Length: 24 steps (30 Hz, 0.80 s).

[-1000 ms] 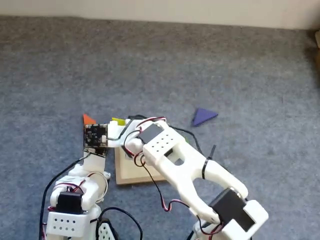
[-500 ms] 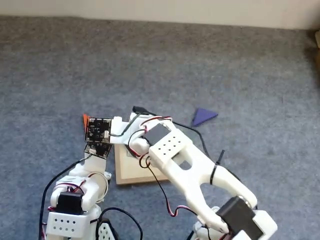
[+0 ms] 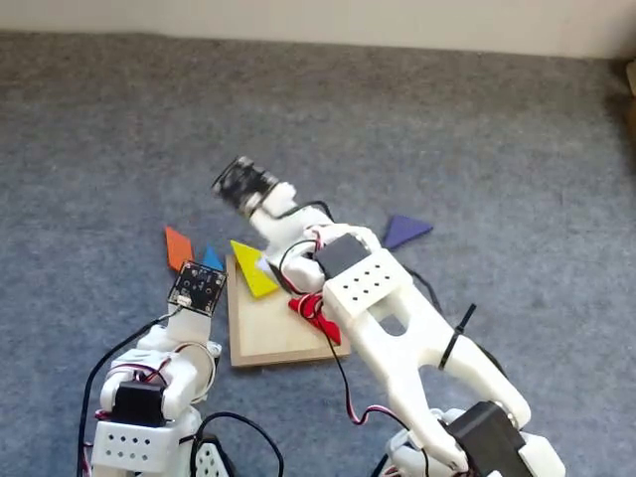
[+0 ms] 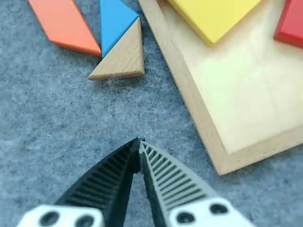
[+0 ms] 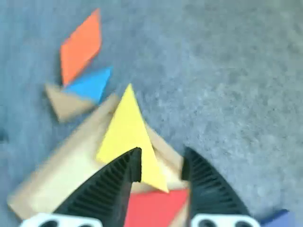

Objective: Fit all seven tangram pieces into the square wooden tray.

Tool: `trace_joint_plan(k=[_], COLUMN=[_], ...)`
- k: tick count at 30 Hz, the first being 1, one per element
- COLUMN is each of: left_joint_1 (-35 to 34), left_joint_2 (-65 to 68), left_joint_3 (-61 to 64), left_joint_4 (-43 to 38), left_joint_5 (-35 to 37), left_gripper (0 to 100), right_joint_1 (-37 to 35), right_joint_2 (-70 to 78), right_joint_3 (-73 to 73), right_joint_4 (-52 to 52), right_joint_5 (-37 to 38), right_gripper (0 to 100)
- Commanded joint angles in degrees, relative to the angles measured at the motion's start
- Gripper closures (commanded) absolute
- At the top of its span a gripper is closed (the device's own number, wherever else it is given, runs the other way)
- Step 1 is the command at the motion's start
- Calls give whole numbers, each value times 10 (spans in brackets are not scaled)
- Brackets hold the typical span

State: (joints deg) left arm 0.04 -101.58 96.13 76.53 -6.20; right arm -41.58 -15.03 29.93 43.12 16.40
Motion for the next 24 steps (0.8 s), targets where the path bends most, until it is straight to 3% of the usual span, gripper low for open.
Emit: trace_joint_plan(k=[1,5,11,24], left_joint_1=[-4,-4,-4,-4], left_joint_2=[-33,-33,-33,-33], left_joint_3=[10,10,10,10], left_joint_4=[7,7,7,7], left_joint_5=[4,4,4,4], left_gripper=[993,993,993,993], right_joint_1=[12,11,-17,-42], right_joint_2=[-29,15,120,156], right_joint_3=[-8,29,35,68], right_joint_4=[-58,-125,-218,-178], right_joint_5=[-118,-200,-225,-222], right_gripper=[902,902,902,902])
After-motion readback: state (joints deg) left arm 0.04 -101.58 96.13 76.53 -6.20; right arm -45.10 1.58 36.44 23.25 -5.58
